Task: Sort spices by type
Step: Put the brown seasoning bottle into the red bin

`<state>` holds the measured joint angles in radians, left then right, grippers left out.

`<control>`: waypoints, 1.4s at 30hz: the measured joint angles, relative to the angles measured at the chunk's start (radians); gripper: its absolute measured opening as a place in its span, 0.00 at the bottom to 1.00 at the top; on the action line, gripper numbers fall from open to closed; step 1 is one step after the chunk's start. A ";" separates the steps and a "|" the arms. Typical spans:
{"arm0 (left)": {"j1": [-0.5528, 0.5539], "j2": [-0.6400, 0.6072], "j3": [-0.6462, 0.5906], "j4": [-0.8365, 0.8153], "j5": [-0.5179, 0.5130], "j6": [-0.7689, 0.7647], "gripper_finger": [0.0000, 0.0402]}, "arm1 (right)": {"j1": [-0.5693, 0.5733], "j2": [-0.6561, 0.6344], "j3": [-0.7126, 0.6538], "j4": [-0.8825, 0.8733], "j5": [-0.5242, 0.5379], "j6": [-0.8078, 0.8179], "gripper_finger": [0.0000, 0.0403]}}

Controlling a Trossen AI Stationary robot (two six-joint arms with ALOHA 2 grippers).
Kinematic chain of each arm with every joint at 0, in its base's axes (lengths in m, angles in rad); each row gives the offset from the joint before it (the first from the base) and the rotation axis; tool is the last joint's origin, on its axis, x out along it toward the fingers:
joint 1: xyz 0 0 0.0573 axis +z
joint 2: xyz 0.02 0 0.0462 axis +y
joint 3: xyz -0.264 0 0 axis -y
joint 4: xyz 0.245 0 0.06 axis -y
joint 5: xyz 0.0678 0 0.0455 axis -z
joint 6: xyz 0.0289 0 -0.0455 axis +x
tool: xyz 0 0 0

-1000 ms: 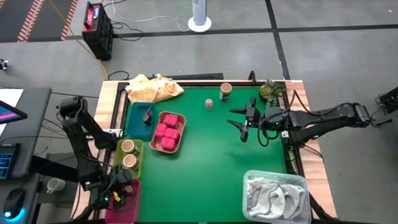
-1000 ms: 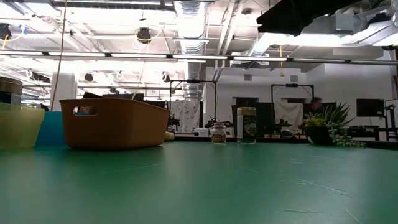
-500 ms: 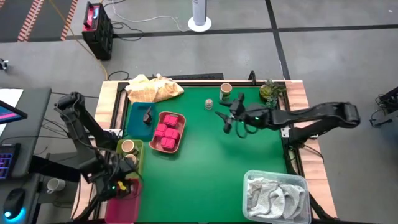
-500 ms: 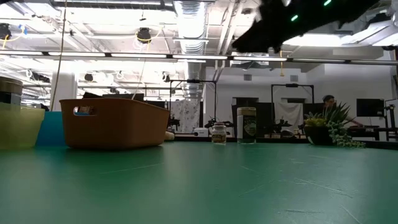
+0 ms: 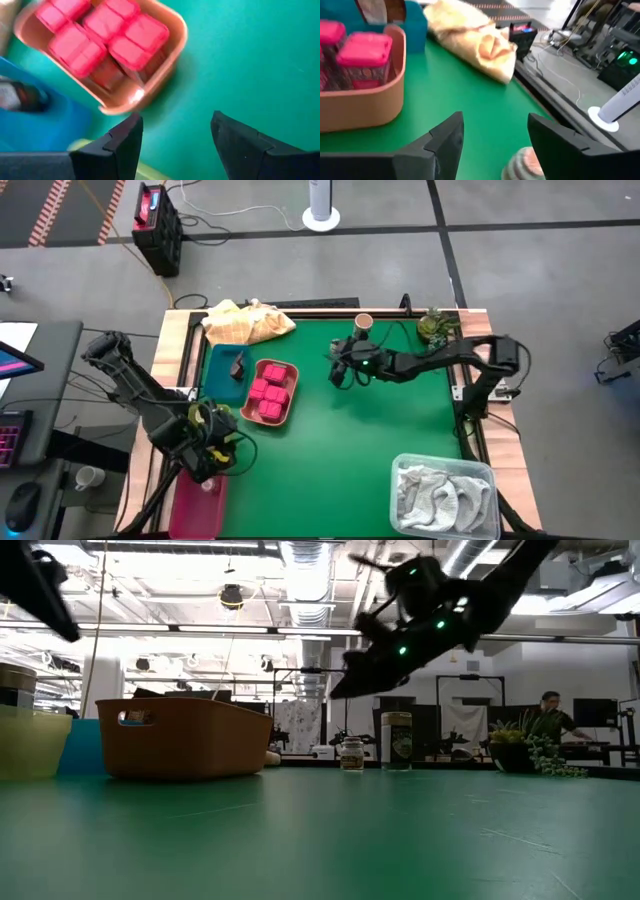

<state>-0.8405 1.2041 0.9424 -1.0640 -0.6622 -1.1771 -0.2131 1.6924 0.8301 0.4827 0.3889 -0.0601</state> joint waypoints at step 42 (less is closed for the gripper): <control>0.017 0.000 0.000 -0.075 -0.078 0.135 0.56 | -0.097 0.309 0.067 0.156 0.099 0.206 0.45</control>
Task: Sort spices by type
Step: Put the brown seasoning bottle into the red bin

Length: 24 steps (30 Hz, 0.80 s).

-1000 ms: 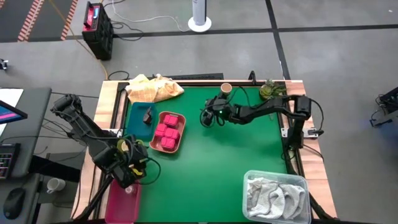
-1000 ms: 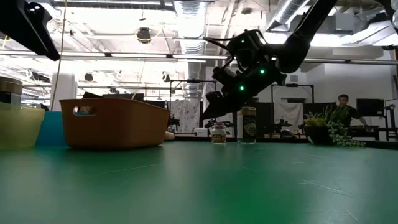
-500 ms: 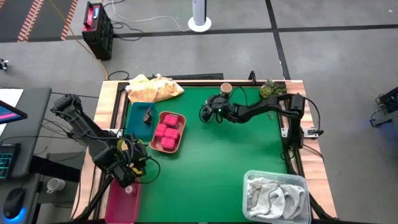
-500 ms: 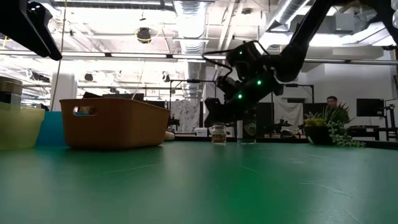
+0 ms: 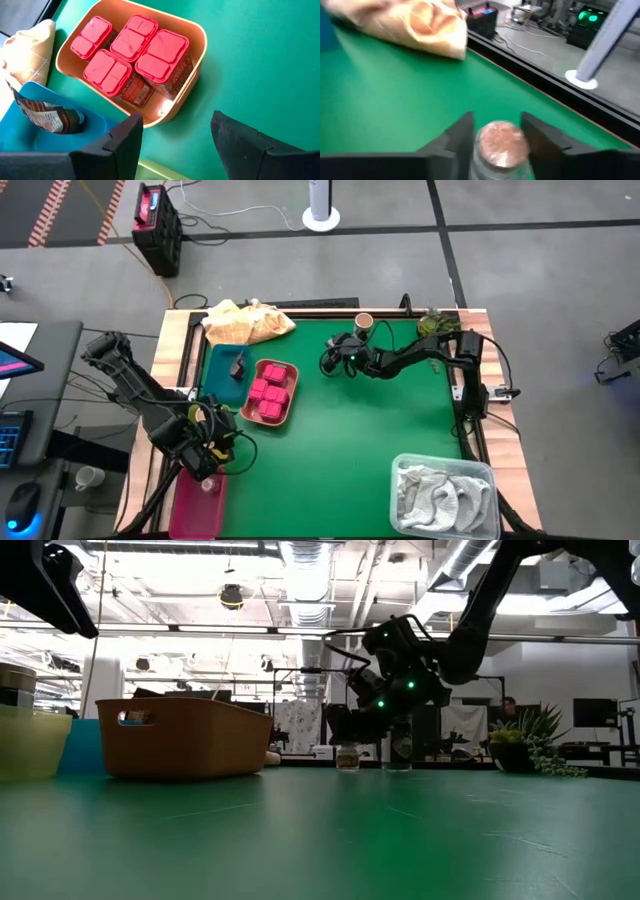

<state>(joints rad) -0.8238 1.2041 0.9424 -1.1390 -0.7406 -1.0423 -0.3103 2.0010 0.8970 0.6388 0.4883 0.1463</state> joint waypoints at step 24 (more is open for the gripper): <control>0.000 0.000 0.000 -0.008 0.016 -0.007 0.56 | 0.140 -0.201 -0.005 -0.247 -0.079 -0.075 0.38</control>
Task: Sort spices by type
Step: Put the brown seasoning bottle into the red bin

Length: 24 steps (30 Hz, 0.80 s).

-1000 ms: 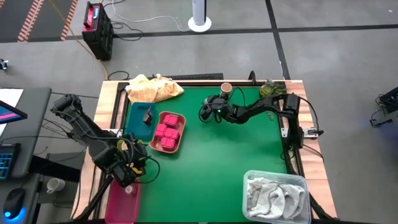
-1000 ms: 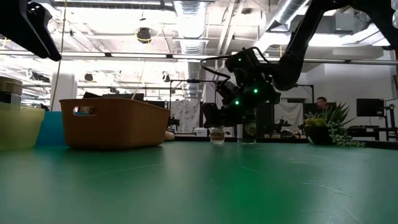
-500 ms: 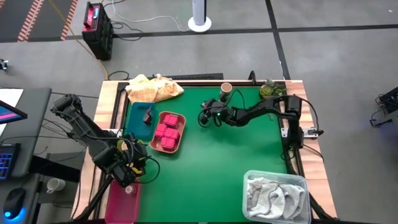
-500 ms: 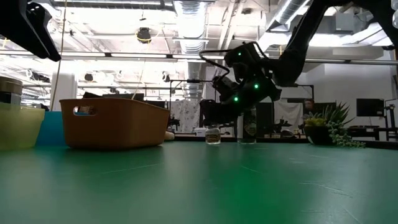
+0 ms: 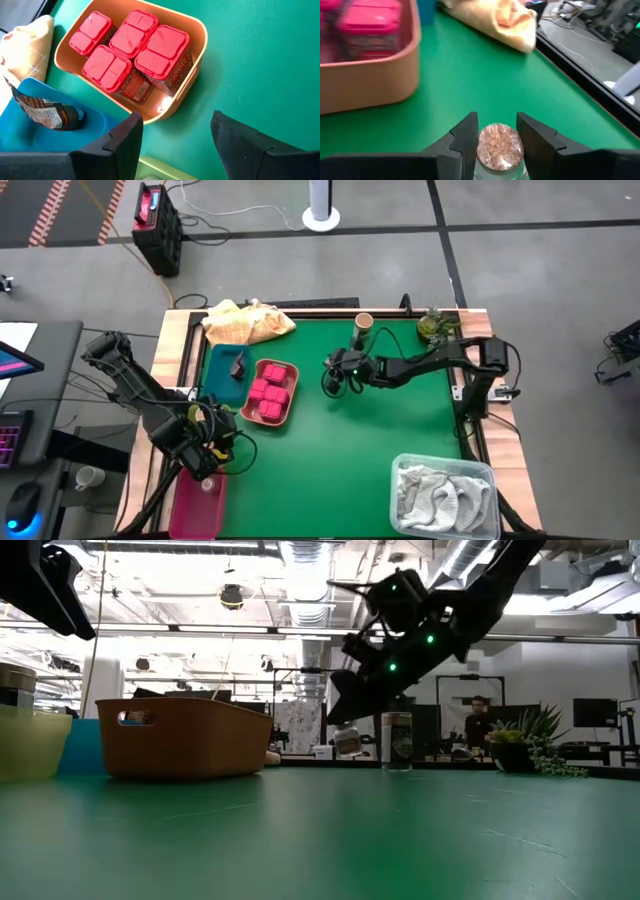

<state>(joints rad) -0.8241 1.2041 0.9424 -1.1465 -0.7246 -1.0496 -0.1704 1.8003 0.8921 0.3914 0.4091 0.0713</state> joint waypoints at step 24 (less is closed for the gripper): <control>0.000 0.000 0.000 0.000 0.035 -0.016 0.56 | -0.050 -0.054 0.001 -0.180 -0.044 0.120 0.63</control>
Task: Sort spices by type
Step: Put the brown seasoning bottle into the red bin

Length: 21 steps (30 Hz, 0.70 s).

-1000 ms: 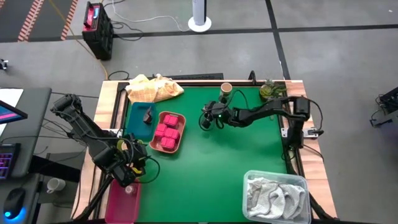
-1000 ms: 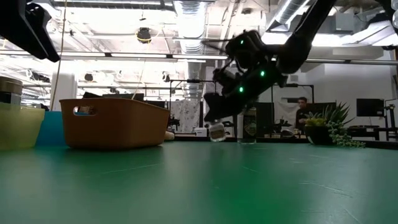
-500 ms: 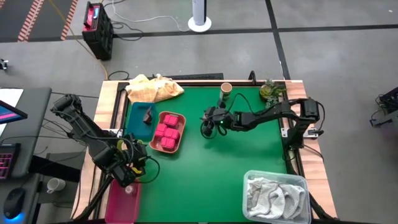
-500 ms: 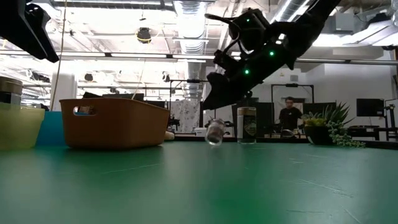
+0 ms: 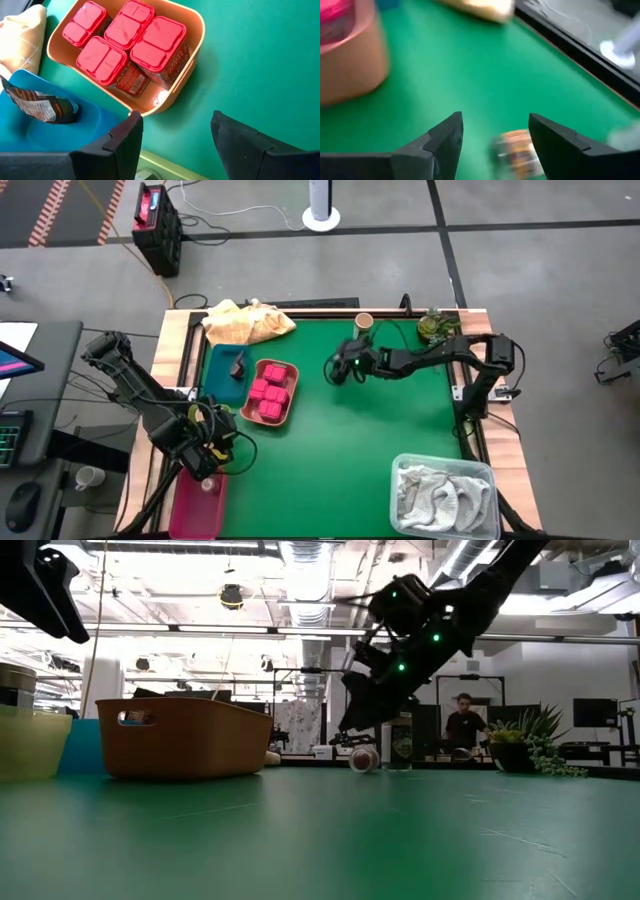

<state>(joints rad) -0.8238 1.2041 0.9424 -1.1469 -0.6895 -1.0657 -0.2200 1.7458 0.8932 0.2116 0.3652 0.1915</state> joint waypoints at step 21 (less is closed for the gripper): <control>0.096 0.000 0.000 0.018 0.042 0.079 0.56 | 0.010 0.118 0.005 -0.019 0.168 0.416 0.64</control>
<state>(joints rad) -0.7277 1.2041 0.9424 -1.1289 -0.6477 -0.9871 -0.2100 1.8636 0.8987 0.1922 0.5334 0.6074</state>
